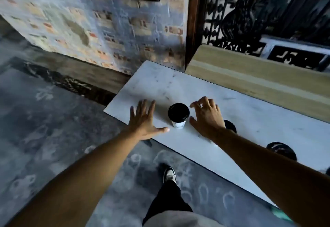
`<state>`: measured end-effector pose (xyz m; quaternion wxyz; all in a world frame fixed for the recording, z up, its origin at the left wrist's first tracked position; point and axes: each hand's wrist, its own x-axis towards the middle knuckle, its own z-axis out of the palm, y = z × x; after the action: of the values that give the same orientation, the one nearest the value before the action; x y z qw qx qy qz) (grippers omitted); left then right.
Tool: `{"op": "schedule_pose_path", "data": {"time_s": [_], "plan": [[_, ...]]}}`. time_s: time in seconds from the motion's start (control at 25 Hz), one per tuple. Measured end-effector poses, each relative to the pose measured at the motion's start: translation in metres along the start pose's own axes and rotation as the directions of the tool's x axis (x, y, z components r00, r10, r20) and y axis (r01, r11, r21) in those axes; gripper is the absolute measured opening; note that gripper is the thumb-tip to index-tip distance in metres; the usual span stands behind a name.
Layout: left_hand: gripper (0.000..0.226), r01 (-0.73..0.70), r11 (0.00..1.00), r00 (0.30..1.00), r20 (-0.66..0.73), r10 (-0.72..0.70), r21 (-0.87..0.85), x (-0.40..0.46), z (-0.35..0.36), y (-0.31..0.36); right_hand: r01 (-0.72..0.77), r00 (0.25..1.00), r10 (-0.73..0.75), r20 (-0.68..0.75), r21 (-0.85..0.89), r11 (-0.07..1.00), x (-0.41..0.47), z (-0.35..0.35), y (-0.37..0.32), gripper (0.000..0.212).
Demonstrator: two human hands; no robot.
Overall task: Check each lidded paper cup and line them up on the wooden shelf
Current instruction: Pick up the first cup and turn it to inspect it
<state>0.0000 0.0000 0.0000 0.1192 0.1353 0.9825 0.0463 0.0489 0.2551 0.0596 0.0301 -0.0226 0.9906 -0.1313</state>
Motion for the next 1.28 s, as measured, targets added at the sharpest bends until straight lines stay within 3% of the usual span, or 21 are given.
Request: {"op": "schedule_pose_path", "data": {"time_s": [0.16,0.36,0.6,0.8,0.96,1.08,1.2,1.28], "plan": [[0.14,-0.036,0.969,0.992,0.108,0.064,-0.246,0.038,0.041,-0.014,-0.103,0.987,0.096,0.127,0.044,0.994,0.026,0.031,-0.025,0.053],[0.126,-0.063,0.834,0.965,0.181,0.192,-0.548,0.072,0.067,-0.005,-0.198,0.971,0.19,0.142,0.045,0.979,0.039,0.052,-0.036,0.054],[0.06,-0.133,0.684,0.958,0.085,0.274,-0.717,0.1,0.078,0.028,-0.256,0.963,0.245,0.113,0.102,0.961,0.041,0.059,-0.035,0.049],[0.067,-0.09,0.734,0.956,0.149,0.254,-0.673,0.088,0.062,0.04,-0.432,0.902,0.413,0.129,0.301,0.85,0.042,0.05,-0.029,0.051],[0.068,-0.136,0.803,0.957,0.134,0.259,-0.58,0.068,0.023,0.042,-0.464,0.88,0.446,0.161,0.489,0.739,0.039,0.032,-0.022,0.067],[0.066,-0.257,0.837,0.95,0.03,0.309,-0.483,0.056,-0.004,0.042,-0.486,0.854,0.462,0.238,0.679,0.55,0.037,0.018,-0.015,0.07],[0.063,-0.329,0.89,0.942,-0.046,0.332,-0.315,0.05,-0.029,0.049,-0.461,0.825,0.485,0.29,0.841,0.282,0.032,0.011,-0.017,0.045],[0.06,-0.369,0.903,0.929,-0.077,0.361,-0.218,0.046,-0.04,0.059,-0.447,0.8,0.514,0.31,0.879,0.165,0.03,0.007,-0.019,0.039]]}}
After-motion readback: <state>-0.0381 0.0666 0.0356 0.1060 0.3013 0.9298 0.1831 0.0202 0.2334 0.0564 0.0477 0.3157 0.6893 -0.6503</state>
